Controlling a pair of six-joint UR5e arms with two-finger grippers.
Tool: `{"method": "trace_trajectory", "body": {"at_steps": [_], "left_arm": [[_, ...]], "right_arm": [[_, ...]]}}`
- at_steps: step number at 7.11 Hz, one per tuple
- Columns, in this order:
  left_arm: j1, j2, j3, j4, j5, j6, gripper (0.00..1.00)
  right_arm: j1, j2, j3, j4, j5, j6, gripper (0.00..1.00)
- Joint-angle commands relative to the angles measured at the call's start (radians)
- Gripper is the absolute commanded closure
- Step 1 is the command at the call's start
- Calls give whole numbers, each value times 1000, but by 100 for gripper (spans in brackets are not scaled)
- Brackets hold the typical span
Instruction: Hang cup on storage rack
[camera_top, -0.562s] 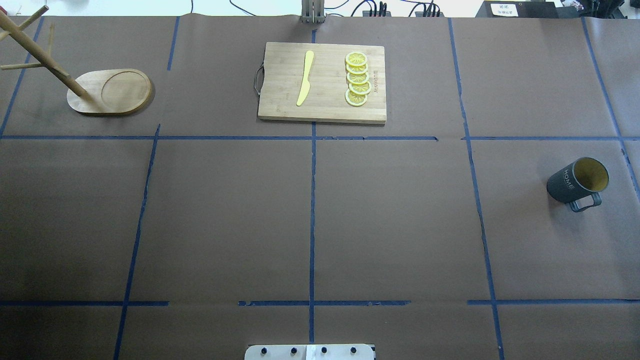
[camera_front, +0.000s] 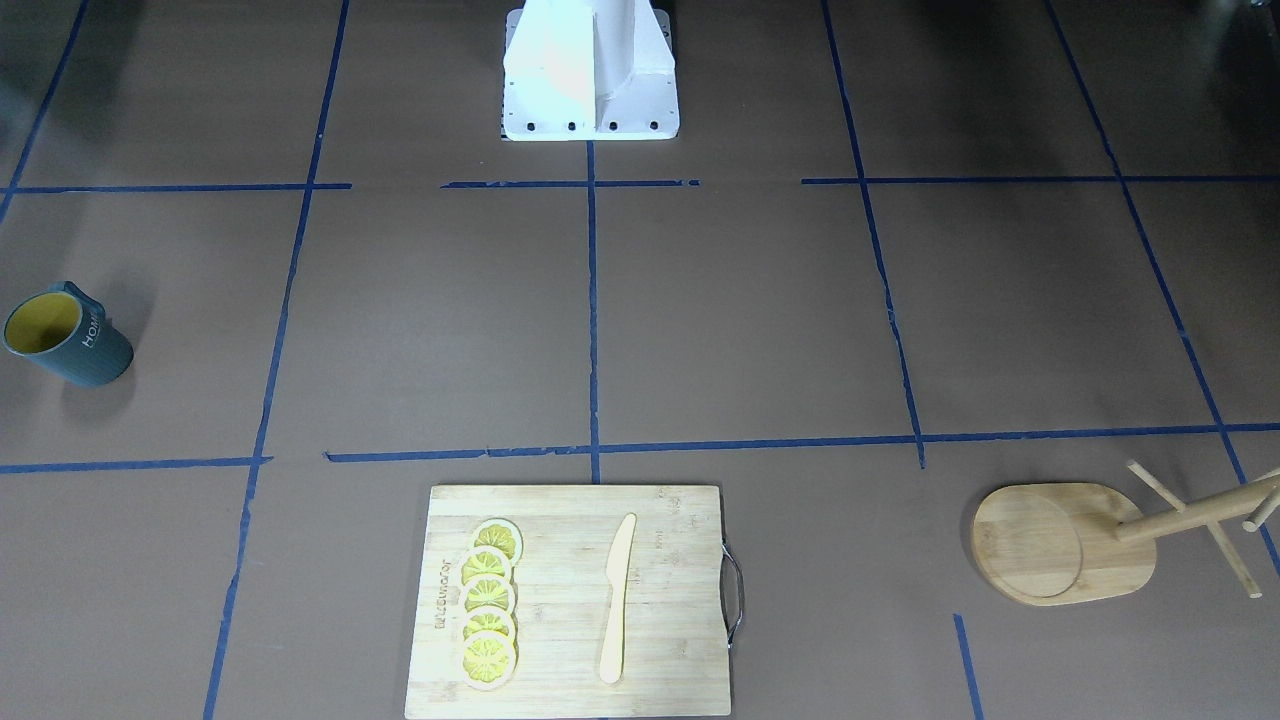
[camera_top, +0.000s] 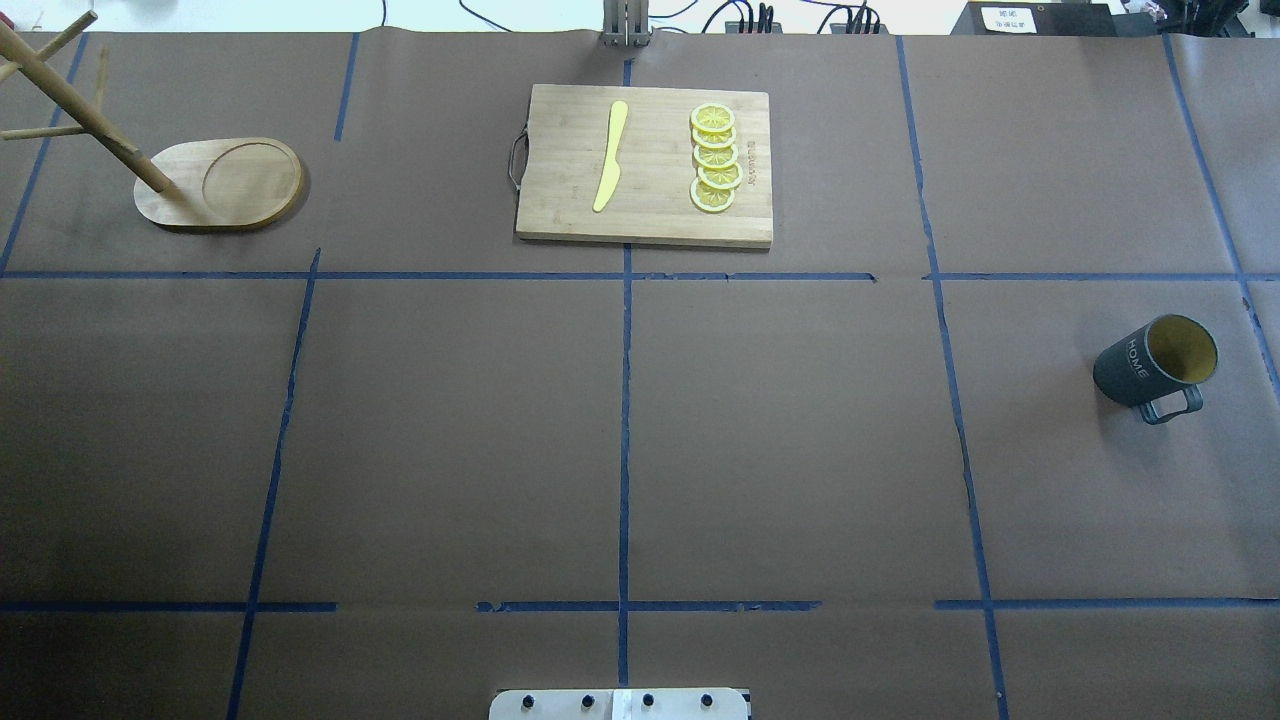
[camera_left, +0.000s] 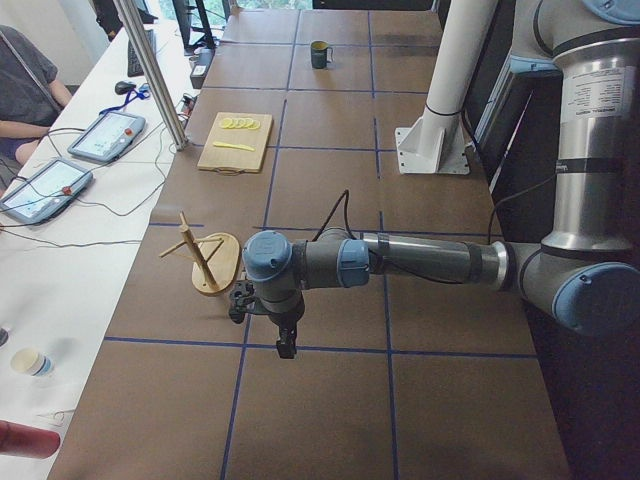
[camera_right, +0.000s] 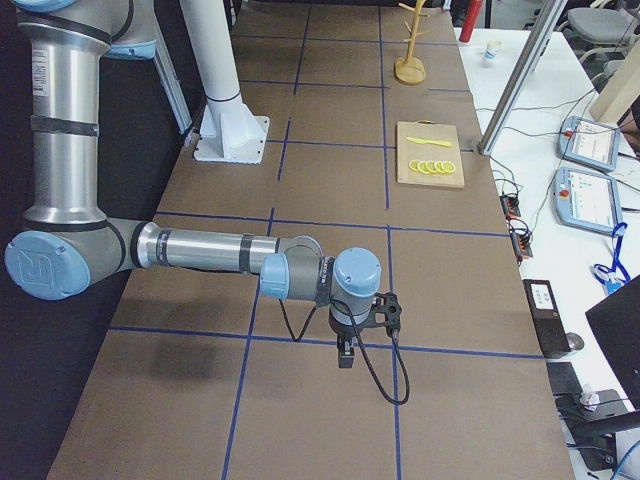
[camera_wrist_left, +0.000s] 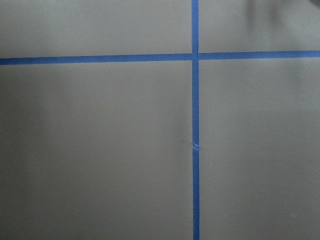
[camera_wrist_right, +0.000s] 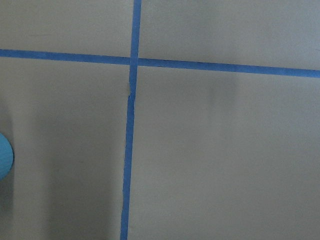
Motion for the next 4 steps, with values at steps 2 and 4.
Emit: {"method": "trace_trajectory", "body": {"at_steps": [2,4], "left_arm": [[0,2,-17,1,0,0,0],[0,2,-17,1,2,0,0]], "right_arm": [[-56,16,11,102,-2,4,0],[-78,16,2,187,36,24,0]]}}
